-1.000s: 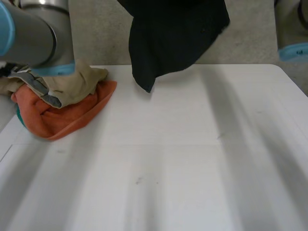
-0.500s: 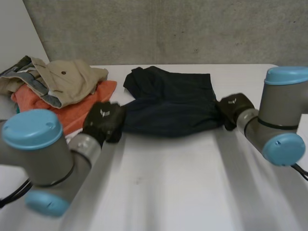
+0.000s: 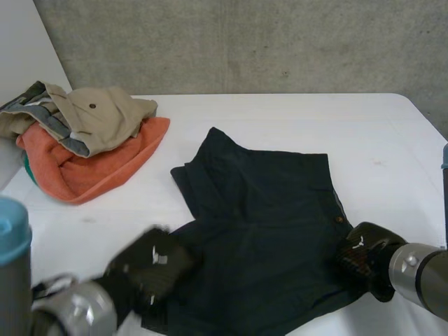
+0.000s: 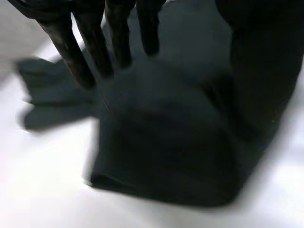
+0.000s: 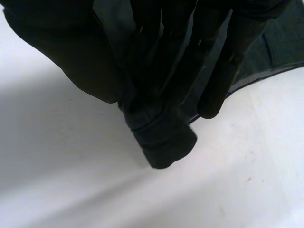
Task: Fold the laundry.
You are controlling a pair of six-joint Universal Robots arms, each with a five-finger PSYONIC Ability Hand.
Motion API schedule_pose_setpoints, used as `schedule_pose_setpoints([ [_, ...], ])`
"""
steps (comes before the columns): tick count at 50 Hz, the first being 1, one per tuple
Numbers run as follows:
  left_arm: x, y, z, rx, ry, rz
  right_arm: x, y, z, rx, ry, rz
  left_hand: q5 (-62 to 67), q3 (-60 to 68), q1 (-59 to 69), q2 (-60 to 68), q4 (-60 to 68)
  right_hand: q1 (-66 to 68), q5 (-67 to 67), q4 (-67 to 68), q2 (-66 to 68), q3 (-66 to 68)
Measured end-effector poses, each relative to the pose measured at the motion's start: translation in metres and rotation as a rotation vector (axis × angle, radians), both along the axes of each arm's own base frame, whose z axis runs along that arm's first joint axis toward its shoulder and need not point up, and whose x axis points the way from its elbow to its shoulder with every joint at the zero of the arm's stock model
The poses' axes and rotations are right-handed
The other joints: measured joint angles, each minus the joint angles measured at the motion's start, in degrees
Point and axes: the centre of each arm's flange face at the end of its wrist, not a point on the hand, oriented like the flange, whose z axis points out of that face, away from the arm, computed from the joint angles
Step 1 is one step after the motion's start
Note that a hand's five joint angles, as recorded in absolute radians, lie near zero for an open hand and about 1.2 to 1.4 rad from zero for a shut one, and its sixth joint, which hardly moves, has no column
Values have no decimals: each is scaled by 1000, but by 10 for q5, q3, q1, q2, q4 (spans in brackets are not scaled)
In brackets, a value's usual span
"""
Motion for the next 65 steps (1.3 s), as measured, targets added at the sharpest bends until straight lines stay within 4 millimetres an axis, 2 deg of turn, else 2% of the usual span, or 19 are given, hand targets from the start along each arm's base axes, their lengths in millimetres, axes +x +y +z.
schedule_pose_setpoints([
  [10, -15, -102, 6, -248, 158, 131, 7, -13, -12, -45, -67, -38, -32, -34, 6, -30, -36, 0, 0, 0, 0, 0],
  [12, -15, -102, 6, -248, 158, 131, 7, -13, -12, -45, -67, -38, -32, -34, 6, -30, -36, 0, 0, 0, 0, 0],
  [13, -19, -128, 0, -272, 178, 145, 7, -15, -16, -45, -71, -42, -20, -27, 20, -22, -23, 0, 0, 0, 0, 0],
  [17, -29, -159, -15, -263, 198, 120, 8, -17, -21, -47, -73, -44, 18, 13, 57, 16, 14, 0, 0, 0, 0, 0],
  [24, -51, -199, -51, -220, 230, 25, 9, -21, -28, -57, -82, -52, 71, 64, 110, 68, 68, 0, 0, 0, 0, 0],
  [29, -63, -216, -75, -203, 239, -15, 10, -23, -32, -56, -96, -67, 122, 117, 163, 120, 121, 0, 2, 0, 0, 0],
  [34, -70, -226, -89, -208, 238, -24, 10, -23, -35, -46, -102, -75, 191, 188, 243, 192, 192, 0, 6, 0, 0, 0],
  [35, -72, -229, -92, -214, 237, -21, 10, -24, -36, -45, -103, -77, 338, 343, 401, 350, 342, 0, 6, 0, 0, 0],
  [37, -73, -232, -94, -220, 235, -14, 10, -24, -36, -45, -103, -79, 375, 376, 436, 383, 381, 0, 6, 0, 0, 0],
  [38, -73, -233, -95, -225, 231, -3, 10, -24, -36, -46, -103, -79, 442, 450, 491, 457, 453, 0, 6, 0, 0, 0],
  [43, -71, -236, -91, -258, 198, 86, 9, -27, -36, -56, -106, -85, 449, 463, 491, 474, 473, 0, 6, 0, 0, 0],
  [48, -61, -227, -67, -293, 145, 228, 10, -27, -35, -61, -107, -81, 449, 464, 491, 474, 473, 0, 6, 0, 0, 0],
  [51, -51, -213, -56, -280, 94, 302, 11, -26, -35, -60, -108, -78, 450, 464, 491, 474, 474, 0, 6, 0, 0, 0],
  [56, -41, -195, -59, -205, 24, 330, 12, -24, -34, -54, -121, -85, 450, 464, 491, 474, 474, 0, 6, 0, 0, 0],
  [58, -39, -190, -62, -178, 4, 330, 12, -24, -34, -52, -127, -90, 446, 455, 485, 460, 463, 0, 6, 0, 0, 0],
  [62, -38, -180, -65, -122, -41, 327, 13, -24, -34, -46, -147, -105, 122, 112, 122, 113, 118, 0, 6, 0, 0, 0],
  [63, -38, -180, -64, -119, -45, 329, 13, -24, -34, -45, -150, -108, 122, 112, 122, 113, 118, 0, 6, 0, 0, 0],
  [64, -38, -179, -62, -118, -49, 334, 13, -25, -34, -46, -154, -111, 27, 29, 44, 28, 24, 0, 6, 0, 0, 0],
  [65, -38, -178, -59, -120, -49, 339, 13, -25, -33, -47, -157, -114, 12, 16, 42, 17, 11, 0, 6, 0, 0, 0],
])
